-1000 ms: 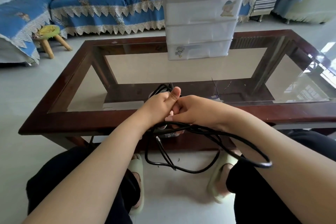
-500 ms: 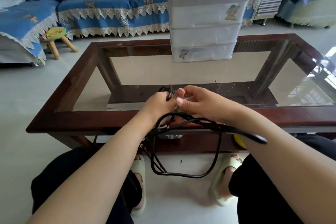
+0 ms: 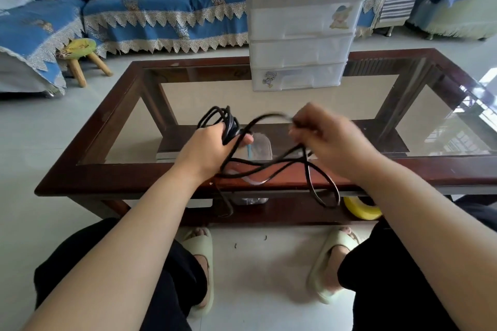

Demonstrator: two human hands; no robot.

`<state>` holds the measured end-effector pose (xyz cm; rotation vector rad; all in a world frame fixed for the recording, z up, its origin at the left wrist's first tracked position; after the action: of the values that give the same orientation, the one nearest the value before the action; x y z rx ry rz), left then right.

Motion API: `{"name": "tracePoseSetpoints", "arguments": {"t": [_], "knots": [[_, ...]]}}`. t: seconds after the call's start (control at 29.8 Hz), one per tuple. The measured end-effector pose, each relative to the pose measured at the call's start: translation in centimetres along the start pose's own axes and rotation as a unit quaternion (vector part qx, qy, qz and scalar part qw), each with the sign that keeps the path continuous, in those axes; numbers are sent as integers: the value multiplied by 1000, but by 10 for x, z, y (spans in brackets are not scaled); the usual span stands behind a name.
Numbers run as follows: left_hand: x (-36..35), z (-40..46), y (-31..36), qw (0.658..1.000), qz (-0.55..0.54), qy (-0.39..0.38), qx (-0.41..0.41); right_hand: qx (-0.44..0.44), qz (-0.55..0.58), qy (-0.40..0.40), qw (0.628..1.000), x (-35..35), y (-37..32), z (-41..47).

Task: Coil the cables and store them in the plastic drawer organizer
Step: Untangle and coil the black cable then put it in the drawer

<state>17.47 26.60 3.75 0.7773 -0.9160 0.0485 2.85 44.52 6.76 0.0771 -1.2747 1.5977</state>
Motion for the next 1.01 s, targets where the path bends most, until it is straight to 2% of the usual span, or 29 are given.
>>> {"name": "tracePoseSetpoints", "arguments": {"t": [0.07, 0.13, 0.27, 0.37, 0.47, 0.5, 0.54, 0.6, 0.64, 0.67, 0.7, 0.74, 0.77, 0.8, 0.87, 0.91, 0.94, 1.01], "knots": [[2, -4, -5, 996, -52, -67, 11, -33, 23, 73, 997, 13, 12, 7], [3, -14, -1, 986, -97, -134, 29, -71, 18, 113, 991, 15, 22, 11], [-6, -31, 9, 966, -108, -232, 37, -181, 48, 175, 967, 9, 36, 14], [-1, -28, 14, 963, -154, -205, 90, -252, 125, 235, 930, 18, 37, 14], [10, -20, 1, 950, -224, -139, 165, -247, 221, 242, 912, 26, 33, 13], [12, -18, -3, 943, -241, -125, 193, -243, 296, 231, 894, 27, 34, 13], [12, -16, -8, 936, -251, -115, 217, -252, 405, 214, 852, 27, 35, 14], [11, -15, -10, 925, -265, -96, 253, -309, 597, 169, 721, 28, 35, 15], [11, -14, -10, 920, -276, -83, 264, -338, 643, 158, 669, 29, 34, 15], [11, -14, -11, 916, -290, -68, 268, -363, 658, 162, 640, 30, 33, 15], [12, -13, -11, 911, -307, -53, 270, -375, 654, 174, 633, 31, 32, 15], [14, -12, -12, 907, -326, -42, 263, -378, 633, 192, 647, 32, 30, 16], [16, -11, -12, 904, -345, -36, 250, -375, 590, 203, 685, 34, 29, 16], [19, -10, -12, 901, -366, -39, 228, -364, 519, 189, 750, 36, 26, 16], [24, -8, -10, 888, -416, -67, 183, -312, 290, 87, 900, 38, 14, 12], [27, -9, -7, 881, -434, -84, 168, -276, 167, 20, 946, 38, 7, 9], [28, -8, -5, 879, -439, -98, 158, -243, 69, -39, 967, 37, 1, 5], [27, -10, 2, 887, -421, -114, 154, -172, -55, -132, 975, 28, -11, -3]]}}
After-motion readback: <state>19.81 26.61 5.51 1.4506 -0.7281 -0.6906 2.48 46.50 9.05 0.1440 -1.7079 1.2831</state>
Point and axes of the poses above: each hand's wrist, its own z-axis towards the middle knuckle, its own x-axis out of the back of the hand, y = z × x, the point moved 1 cm from there along z, towards the middle knuckle, and after that the axes turned 9 degrees about y, right-handed, at the moved point
